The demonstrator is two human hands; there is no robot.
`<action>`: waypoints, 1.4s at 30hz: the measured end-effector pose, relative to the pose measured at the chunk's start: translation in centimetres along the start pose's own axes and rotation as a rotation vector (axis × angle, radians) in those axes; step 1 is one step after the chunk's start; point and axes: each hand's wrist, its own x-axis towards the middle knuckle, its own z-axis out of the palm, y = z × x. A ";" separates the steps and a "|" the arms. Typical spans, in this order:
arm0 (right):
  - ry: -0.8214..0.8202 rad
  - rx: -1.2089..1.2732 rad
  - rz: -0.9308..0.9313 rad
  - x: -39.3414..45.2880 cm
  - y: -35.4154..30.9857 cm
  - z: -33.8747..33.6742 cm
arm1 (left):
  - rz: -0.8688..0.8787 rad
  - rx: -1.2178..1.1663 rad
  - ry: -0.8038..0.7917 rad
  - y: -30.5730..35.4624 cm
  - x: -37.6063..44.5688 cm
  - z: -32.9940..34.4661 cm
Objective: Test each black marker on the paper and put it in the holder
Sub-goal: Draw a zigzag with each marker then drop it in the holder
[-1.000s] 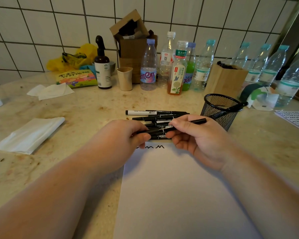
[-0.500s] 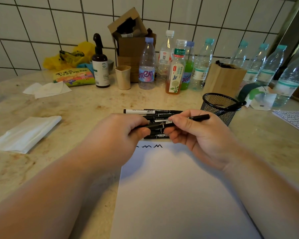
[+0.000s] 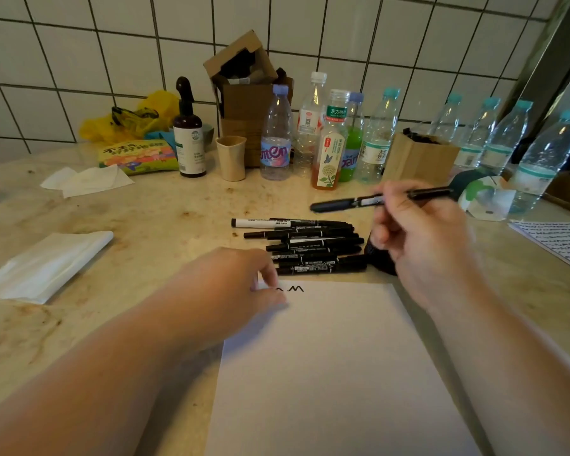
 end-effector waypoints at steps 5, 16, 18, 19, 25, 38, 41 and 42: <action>0.325 -0.245 -0.356 0.5 -1.1 -1.5 | -0.006 0.139 -0.042 -0.5 0.3 0.9; 0.520 -0.598 -0.371 1.5 -0.6 -2.6 | 0.003 0.080 -0.050 -0.8 0.3 1.1; 0.499 -0.649 -0.334 1.6 -0.5 -2.7 | 0.010 0.083 -0.051 -0.9 0.4 1.1; 0.496 -0.672 -0.317 1.6 -0.5 -2.8 | 0.016 0.085 -0.050 -0.9 0.4 1.2; 0.504 -0.682 -0.268 1.4 -0.9 -2.6 | 0.036 0.078 -0.048 -1.2 0.5 1.5; 0.305 -0.777 -0.449 0.1 0.1 -1.3 | 0.029 0.071 -0.035 -1.2 0.5 1.4; -0.050 -0.973 -0.302 -0.4 1.8 0.0 | 0.028 0.089 -0.037 -1.1 0.5 1.4; -0.149 -1.056 -0.230 -0.5 2.4 0.3 | 0.033 0.082 -0.036 -1.1 0.6 1.4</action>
